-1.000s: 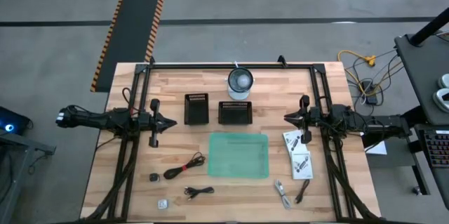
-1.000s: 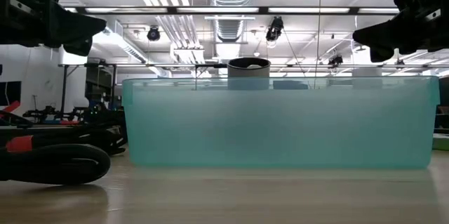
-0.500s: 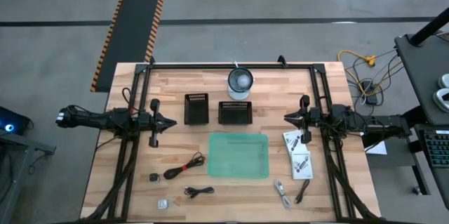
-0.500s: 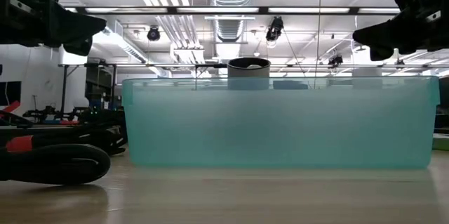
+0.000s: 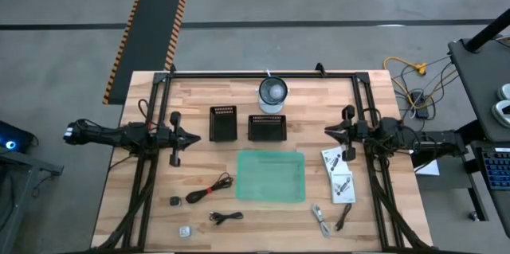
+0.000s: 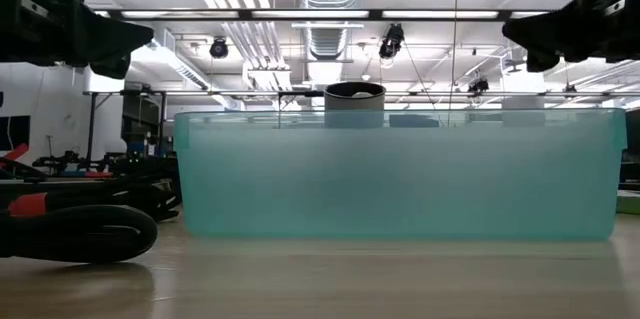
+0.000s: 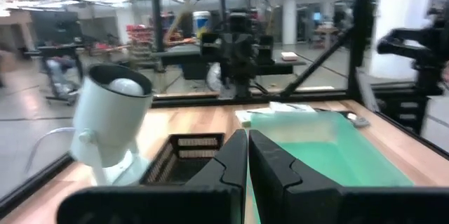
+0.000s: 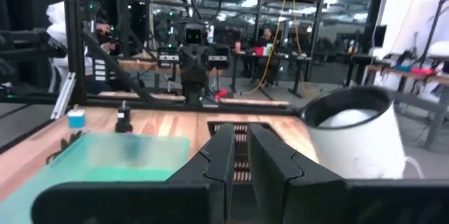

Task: Pick and place items into bin
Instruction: Put the top white box into the right black bin

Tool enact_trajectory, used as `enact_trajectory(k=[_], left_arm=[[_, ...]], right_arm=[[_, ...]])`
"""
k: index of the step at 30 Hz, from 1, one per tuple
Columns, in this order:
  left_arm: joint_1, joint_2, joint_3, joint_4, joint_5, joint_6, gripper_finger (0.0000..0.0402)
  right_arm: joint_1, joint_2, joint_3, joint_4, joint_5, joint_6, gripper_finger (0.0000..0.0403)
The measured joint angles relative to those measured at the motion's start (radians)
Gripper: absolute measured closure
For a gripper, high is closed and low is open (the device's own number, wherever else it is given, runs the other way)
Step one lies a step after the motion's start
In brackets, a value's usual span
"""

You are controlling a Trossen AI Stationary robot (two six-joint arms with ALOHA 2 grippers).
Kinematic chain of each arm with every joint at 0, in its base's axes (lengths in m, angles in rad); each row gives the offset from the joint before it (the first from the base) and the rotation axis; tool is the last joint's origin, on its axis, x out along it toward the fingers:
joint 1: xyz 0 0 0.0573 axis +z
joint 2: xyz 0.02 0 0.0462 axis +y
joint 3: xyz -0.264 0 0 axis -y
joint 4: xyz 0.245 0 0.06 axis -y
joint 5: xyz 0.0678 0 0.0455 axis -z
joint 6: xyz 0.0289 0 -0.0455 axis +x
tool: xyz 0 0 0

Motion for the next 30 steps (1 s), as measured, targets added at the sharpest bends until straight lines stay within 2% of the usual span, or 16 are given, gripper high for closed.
enact_trajectory(k=[3,6,8,11,14,19,23,27,30], left_arm=[[0.0,0.001,0.0,0.063,-0.105,0.006,0.0402],[0.001,0.009,0.001,0.09,-0.189,0.03,0.0402],[0.001,0.02,0.001,0.118,-0.186,0.031,0.0401],[0.001,0.048,0.003,0.196,-0.168,0.071,0.0393],[0.001,0.094,0.027,0.226,-0.166,0.083,0.0361],[0.001,0.209,0.071,0.281,-0.157,0.099,0.0273],[0.001,0.321,0.072,0.464,-0.122,0.136,0.0215],[0.001,0.42,0.084,0.615,-0.076,0.147,0.019],[0.001,0.483,0.122,0.621,-0.056,0.161,0.0187]], right_arm=[[0.0,0.001,0.0,0.05,0.01,0.0,0.0371],[0.0,0.001,0.0,0.111,0.123,-0.007,0.0368],[-0.001,0.0,0.0,0.113,0.212,-0.047,0.0361],[-0.001,0.001,0.0,0.118,0.237,-0.097,0.0345],[-0.001,0.0,0.0,0.151,0.215,-0.1,0.032],[0.0,0.001,0.0,0.183,0.209,-0.115,0.0266],[0.0,0.001,0.0,0.208,0.205,-0.111,0.0231],[0.0,0.001,0.0,0.235,0.204,-0.111,0.0213],[0.0,0.004,0.004,0.236,0.202,-0.111,0.0212]])
